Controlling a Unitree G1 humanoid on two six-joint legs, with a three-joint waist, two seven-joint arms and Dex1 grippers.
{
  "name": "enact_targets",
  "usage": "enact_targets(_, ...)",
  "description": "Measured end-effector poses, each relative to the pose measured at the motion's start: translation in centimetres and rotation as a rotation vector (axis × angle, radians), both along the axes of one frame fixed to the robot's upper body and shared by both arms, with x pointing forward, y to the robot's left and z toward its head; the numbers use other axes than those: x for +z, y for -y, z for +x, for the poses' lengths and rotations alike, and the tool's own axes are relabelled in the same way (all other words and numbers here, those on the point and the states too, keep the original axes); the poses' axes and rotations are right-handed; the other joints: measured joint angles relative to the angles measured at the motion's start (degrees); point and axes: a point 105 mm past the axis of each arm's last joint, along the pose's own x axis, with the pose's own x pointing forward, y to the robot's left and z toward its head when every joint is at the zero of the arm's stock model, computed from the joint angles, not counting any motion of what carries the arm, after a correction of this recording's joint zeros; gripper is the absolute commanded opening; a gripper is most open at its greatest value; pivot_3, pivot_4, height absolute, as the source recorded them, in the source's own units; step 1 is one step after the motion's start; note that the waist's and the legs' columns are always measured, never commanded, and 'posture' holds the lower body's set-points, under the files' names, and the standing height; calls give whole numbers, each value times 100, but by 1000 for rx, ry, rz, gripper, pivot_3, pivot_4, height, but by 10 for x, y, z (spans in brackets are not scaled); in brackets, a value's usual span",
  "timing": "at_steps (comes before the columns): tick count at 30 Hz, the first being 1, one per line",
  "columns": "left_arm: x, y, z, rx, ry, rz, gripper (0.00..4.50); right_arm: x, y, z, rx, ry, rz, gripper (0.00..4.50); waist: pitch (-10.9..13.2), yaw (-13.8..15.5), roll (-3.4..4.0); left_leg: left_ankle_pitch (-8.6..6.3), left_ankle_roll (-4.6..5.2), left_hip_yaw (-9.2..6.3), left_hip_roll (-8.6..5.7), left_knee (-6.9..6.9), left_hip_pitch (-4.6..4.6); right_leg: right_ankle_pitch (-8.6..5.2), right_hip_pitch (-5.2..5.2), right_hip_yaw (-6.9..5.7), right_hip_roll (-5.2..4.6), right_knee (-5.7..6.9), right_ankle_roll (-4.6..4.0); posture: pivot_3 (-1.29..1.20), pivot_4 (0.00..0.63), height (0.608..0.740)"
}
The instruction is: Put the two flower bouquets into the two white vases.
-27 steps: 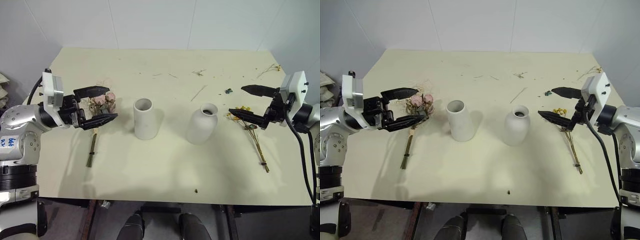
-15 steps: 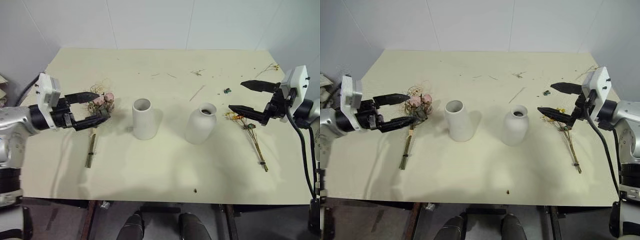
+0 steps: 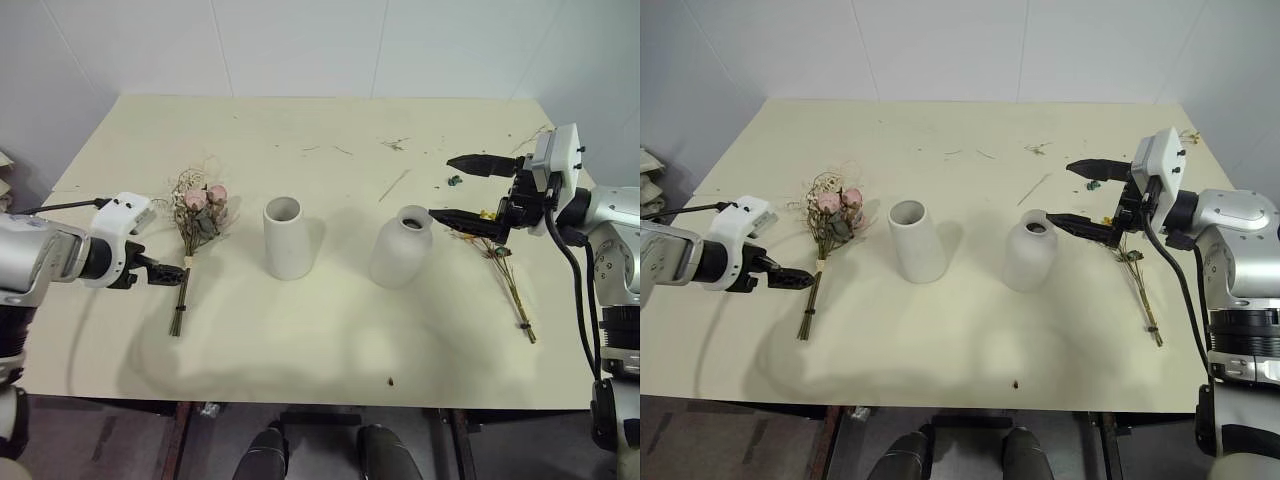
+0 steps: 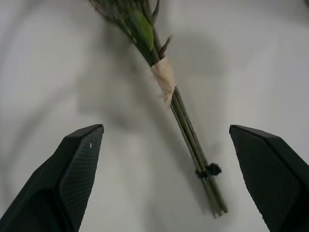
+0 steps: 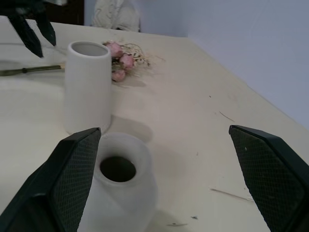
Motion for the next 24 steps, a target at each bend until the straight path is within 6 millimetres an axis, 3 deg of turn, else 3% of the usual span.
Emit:
enact_targets(5,-18,-10,10,122,-17,18,4451,8,-10,-8,41,40,-18,4500,0,-16,0,1,-2,10,1,-1,0,0,-9,11,1,5,0,0,150,740)
enact_targets(8,-34,7,14,115,-42,-49,4451,10,-17,-16,73,52,-24,4500,-1,26,-2,1,-3,10,0,5,-7,1,-10,11,-1,6,1,0,150,740)
enact_targets(12,-36,12,19,121,-38,-74,4451,8,-21,-24,91,47,-23,4500,-3,51,-1,2,-4,11,-1,16,-2,2,-6,10,-2,16,1,0,150,740)
enact_targets(15,-38,9,22,130,-42,-85,3888,5,-21,-27,93,29,-14,4500,-4,44,1,2,-4,16,-6,23,20,8,23,13,-7,9,7,0,150,740)
enact_targets(24,-41,-9,30,129,-33,-43,1165,2,-25,-40,132,-5,9,4500,-5,42,2,5,-6,18,-5,29,30,21,34,12,-7,6,5,0,150,740)
